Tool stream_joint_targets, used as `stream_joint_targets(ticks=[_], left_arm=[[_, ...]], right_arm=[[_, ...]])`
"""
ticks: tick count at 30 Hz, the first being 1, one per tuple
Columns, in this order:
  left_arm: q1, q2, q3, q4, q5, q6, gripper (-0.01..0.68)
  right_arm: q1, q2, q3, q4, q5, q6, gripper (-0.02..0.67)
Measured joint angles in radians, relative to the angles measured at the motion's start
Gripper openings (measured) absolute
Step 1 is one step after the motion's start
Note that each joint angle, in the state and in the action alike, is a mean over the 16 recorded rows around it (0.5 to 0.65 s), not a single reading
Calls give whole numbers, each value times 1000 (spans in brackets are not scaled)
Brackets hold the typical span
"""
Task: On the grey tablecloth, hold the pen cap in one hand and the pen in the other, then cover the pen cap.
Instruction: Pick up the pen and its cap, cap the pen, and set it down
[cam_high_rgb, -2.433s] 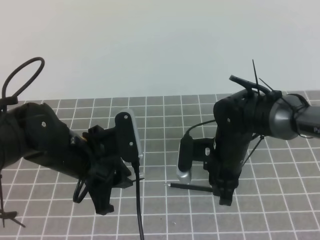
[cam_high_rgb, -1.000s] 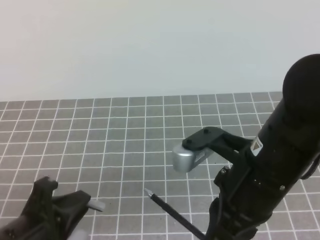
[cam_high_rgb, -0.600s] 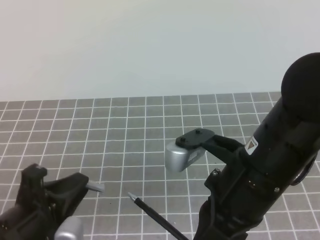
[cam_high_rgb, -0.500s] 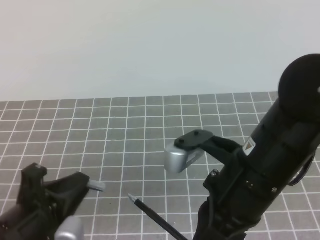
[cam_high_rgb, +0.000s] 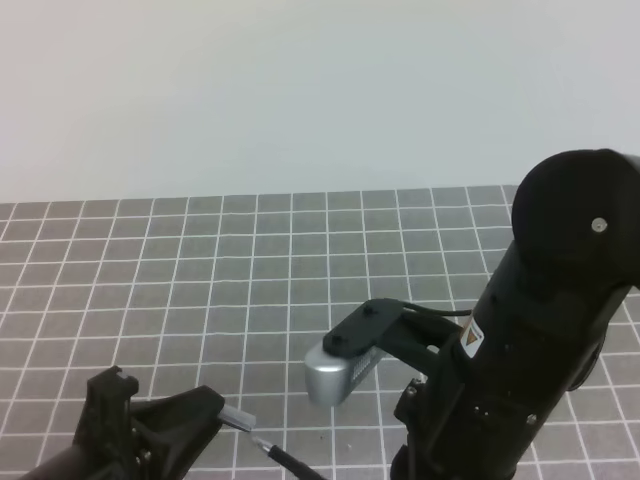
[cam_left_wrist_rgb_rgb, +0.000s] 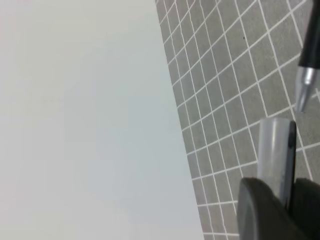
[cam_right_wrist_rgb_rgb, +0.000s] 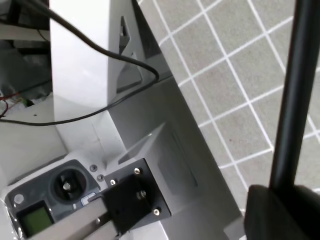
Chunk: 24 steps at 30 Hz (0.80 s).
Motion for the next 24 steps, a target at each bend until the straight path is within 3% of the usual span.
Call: stream_joint_targets(ticks=[24], left_arm=[[-53,-1,9,27,18,-24,1]], right_arm=[[5,0,1,-55,0,-19,69]])
